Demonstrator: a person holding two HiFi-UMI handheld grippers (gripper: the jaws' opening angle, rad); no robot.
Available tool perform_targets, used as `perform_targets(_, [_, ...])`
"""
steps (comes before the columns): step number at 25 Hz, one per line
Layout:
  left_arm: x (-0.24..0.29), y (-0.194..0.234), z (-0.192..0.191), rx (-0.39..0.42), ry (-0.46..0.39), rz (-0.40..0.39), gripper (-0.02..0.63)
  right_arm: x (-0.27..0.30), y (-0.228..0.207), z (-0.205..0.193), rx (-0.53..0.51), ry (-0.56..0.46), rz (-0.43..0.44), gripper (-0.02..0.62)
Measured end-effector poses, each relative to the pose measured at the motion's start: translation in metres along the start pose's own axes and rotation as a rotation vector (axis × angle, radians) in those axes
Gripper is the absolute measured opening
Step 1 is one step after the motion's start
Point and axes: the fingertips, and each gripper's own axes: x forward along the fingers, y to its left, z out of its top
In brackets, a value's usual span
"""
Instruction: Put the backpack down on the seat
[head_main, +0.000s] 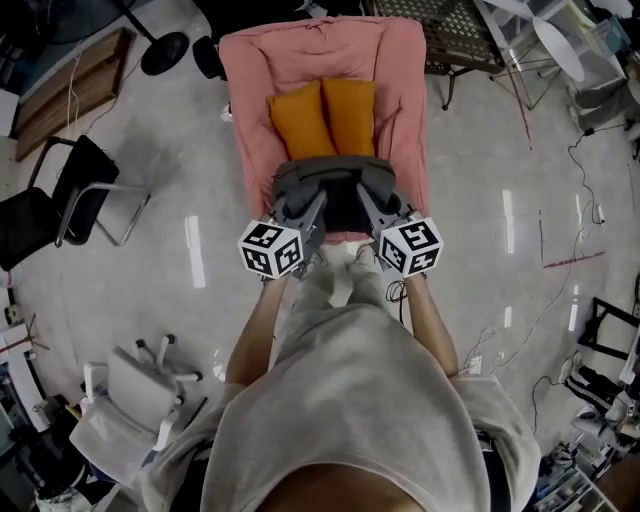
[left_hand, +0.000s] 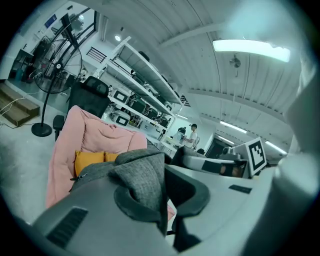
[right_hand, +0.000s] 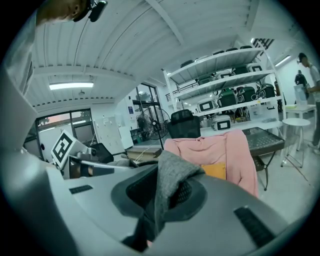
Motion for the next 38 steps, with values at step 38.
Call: perform_targets(38, [0.118, 0.081, -0.034, -0.098, 0.084, 0.099, 0.034, 0.087, -0.113, -0.055, 0.087, 0.149, 0.082, 0.029])
